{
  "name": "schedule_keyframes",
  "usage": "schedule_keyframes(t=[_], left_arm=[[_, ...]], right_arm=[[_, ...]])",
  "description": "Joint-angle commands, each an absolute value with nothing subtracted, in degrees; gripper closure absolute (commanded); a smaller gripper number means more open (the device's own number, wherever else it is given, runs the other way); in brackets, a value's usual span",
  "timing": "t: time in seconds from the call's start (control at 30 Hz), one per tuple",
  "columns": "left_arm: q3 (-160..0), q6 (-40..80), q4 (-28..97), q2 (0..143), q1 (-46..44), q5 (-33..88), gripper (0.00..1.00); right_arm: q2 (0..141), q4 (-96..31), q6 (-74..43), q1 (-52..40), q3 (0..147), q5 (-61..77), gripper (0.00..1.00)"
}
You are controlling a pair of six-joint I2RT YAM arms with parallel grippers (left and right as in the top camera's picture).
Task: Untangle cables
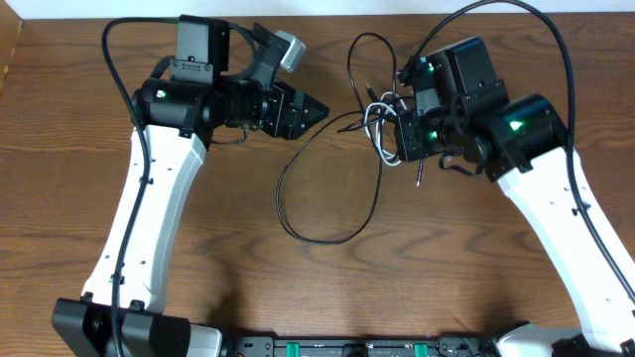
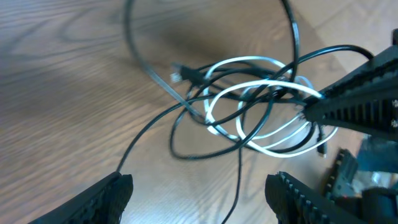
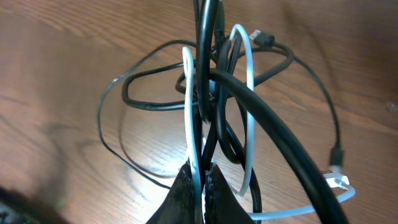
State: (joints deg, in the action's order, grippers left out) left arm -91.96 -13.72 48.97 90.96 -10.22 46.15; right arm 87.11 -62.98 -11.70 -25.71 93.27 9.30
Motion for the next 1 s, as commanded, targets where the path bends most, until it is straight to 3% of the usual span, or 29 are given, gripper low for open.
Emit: schedule_keyframes(t=[0.0, 0.97], left_arm=[[-92.9, -15.8, 49.1, 90.0, -11.1, 50.0, 0.26], [-92.9, -21.9, 49.9, 90.2, -17.8, 50.3, 0.26]], right_arm=[[84.2, -62.7, -10.4, -27.7, 95.0, 11.8, 0.99], [80.0, -63.1, -10.2, -35.7, 101.7, 14.1, 0.99]])
